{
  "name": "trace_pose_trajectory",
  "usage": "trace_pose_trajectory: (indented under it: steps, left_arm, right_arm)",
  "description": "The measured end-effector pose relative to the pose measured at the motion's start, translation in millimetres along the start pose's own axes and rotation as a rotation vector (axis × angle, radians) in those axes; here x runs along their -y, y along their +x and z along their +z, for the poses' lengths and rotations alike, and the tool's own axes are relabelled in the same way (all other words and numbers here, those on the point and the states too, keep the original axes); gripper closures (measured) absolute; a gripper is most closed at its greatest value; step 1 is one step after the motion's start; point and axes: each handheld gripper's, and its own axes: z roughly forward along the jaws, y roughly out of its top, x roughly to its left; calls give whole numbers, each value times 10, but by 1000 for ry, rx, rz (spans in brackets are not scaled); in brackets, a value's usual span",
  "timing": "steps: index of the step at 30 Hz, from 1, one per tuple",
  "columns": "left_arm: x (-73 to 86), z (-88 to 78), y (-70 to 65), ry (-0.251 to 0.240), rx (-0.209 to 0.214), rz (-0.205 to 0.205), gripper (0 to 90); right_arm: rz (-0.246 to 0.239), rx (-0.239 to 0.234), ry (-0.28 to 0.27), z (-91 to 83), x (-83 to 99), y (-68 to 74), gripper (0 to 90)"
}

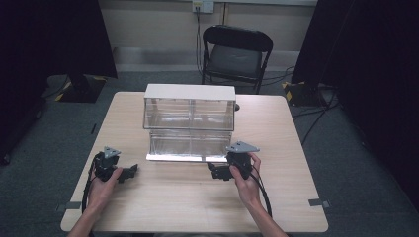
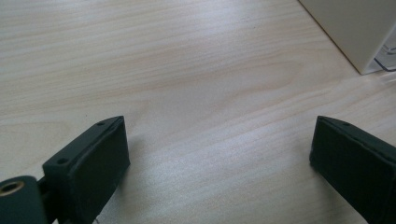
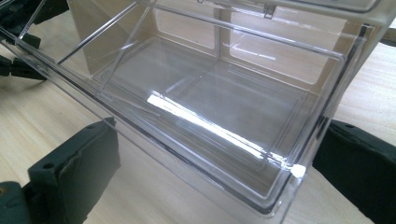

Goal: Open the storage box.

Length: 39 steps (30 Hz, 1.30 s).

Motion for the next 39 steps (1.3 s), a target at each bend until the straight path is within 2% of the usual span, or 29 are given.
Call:
trace_pose_trajectory:
  steps: [12, 17, 39]
  left_arm:
    - [0, 1, 0, -1, 0, 0, 42]
    - [0, 1, 0, 0, 0, 0, 42]
    - [0, 1, 0, -1, 0, 0, 42]
  right_arm:
    - [3, 13, 5, 4, -8, 11, 4]
    - [18, 27, -13, -22, -23, 5, 5]
    - [11, 10, -29, -50, -77, 2, 5]
